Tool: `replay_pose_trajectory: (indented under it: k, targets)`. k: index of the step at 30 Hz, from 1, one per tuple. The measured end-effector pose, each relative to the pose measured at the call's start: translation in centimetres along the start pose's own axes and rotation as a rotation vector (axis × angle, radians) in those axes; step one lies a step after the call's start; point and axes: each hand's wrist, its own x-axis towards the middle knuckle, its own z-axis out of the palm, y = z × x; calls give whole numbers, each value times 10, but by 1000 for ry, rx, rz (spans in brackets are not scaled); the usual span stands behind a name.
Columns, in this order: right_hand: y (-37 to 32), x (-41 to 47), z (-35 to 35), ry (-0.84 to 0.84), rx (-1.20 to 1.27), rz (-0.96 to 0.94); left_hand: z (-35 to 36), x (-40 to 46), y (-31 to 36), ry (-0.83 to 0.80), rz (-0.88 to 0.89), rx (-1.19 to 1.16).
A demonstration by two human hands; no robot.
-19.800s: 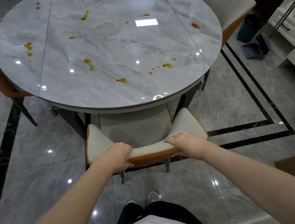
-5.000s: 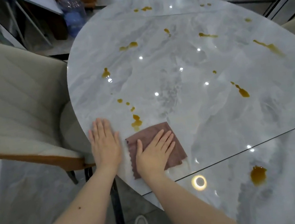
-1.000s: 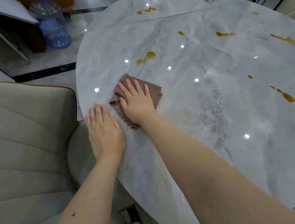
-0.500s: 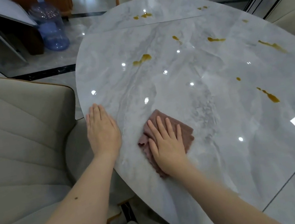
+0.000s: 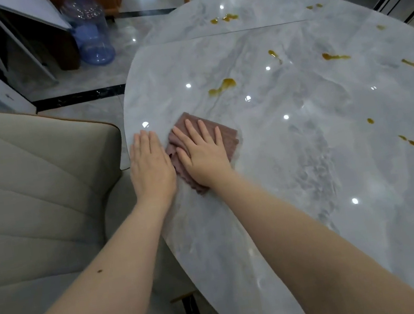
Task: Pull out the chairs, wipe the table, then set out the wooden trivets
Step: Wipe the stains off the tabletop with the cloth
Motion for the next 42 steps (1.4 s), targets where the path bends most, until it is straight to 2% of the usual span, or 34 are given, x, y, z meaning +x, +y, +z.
replay_pose_trajectory:
  k: [6,12,17,20,23,25,28,30,32,37,39,42]
  targets:
    - [-2,35,-2,-8,15,-31,9,9,-4,8,-12,-8]
    - [16,-13,-1,65,45,73,1,1,0,29,-19,-21]
    - [66,-82,-9,54,15,220,1,-48,13,11,44,-34]
    - [90,-124,-12,39,10,384,-2,-83,24,-22,71,11]
    - [86,-160,-12,34,-4,544,-6,-114,36,-66,60,61]
    - [69,-181,-9,24,-17,504,-7,-133,42,-94,53,65]
    - [63,-205,-8,-32,-31,245,-7,-149,46,-99,57,88]
    - [77,-207,-14,-58,-8,152,-7,-150,45,-93,60,82]
    - [89,-197,-17,-30,-13,201,-6,-149,43,-85,62,65]
    - [73,-141,-11,20,27,475,-1,-148,44,-52,48,33]
    - [59,-135,-7,31,23,457,0,-148,43,-37,46,27]
    - [40,-162,-5,34,2,294,-3,-148,44,-36,64,40]
